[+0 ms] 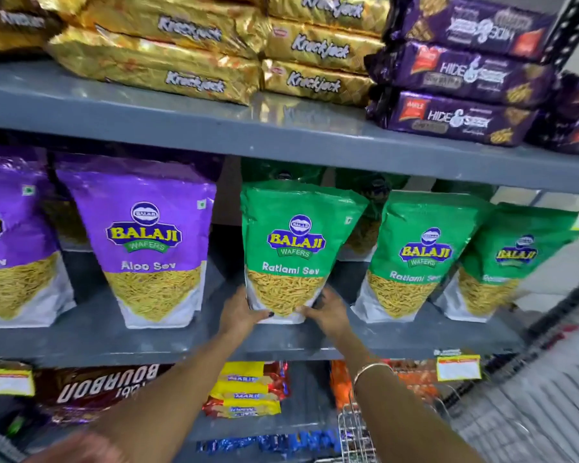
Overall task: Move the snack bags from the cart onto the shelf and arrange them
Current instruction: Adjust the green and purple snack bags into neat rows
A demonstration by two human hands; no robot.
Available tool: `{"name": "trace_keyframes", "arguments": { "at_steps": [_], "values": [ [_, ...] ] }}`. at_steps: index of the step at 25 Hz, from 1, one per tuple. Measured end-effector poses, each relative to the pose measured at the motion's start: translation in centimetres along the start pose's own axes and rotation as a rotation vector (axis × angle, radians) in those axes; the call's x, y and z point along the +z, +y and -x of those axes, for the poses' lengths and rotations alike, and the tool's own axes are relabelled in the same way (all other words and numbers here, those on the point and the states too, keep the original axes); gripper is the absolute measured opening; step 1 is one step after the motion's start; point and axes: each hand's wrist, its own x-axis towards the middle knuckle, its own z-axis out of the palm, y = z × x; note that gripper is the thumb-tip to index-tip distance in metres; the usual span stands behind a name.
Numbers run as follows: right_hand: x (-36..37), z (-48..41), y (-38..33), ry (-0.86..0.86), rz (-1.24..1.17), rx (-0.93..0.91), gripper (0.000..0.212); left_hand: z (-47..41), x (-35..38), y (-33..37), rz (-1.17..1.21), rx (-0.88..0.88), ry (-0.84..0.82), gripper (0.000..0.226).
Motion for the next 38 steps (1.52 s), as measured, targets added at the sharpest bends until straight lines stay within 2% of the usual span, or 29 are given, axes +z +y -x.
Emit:
{"name": "trace_keyframes", "arguments": {
  "at_steps": [5,10,17,20,22,24,26,28,29,30,32,34,36,38],
  "values": [
    [-1.4,0.8,0.7,-0.02,-0.063,-0.005,0.041,1.5,1.4,0.5,0.0,-0.004,0.035,0.057],
    [-1.4,0.7,0.2,-0.029,-0.019,0.021,0.05,1.7,1.4,0.4,-0.003,0.032,0.062,0.057],
    [-1.4,1.1,-0.1,-0.053,-0.012,0.049,0.052,1.8,1.1,0.3,-0.028,0.037,0.036,0.062],
    [-1.3,1.5,-0.7,-0.018,0.096,0.091,0.05,2.5,0.9,1.0,-0.032,0.034,0.037,0.072],
    [-1.0,2.9,-1.5,0.047,0.282,0.115,0.041,3.9,-0.4,1.0,-0.083,0.107,0.101,0.079],
    [0.2,4.9,-2.7,-0.006,0.547,0.061,0.039,5.7,-2.7,0.3,-0.223,0.252,0.226,0.07],
    [2.7,6.1,-4.1,-0.086,0.666,-0.044,0.04,7.0,-5.6,-1.4,-0.402,0.341,0.442,0.057],
    [6.4,6.1,-6.1,-0.142,0.653,-0.159,0.025,7.3,-9.1,-3.6,-0.373,0.245,0.657,0.058],
    [8.4,5.7,-6.7,-0.163,0.613,-0.182,0.025,7.0,-10.8,-4.4,-0.298,0.15,0.713,0.061],
    [10.5,5.3,-7.3,-0.186,0.55,-0.189,0.037,6.5,-12.7,-5.2,-0.205,0.059,0.725,0.067],
    [14.3,4.3,-7.8,-0.238,0.369,-0.152,0.071,4.7,-15.9,-7.1,0.001,-0.041,0.594,0.081],
    [17.1,3.1,-7.9,-0.259,0.191,-0.101,0.092,3.5,-17.8,-8.1,0.173,-0.034,0.368,0.099],
    [18.8,1.8,-7.4,-0.226,0.102,-0.08,0.09,2.7,-18.4,-8.4,0.23,-0.029,0.233,0.099],
    [19.2,1.9,-7.8,-0.158,0.069,-0.075,0.073,2.5,-18.4,-8.6,0.15,-0.023,0.227,0.069]
  ]
}}
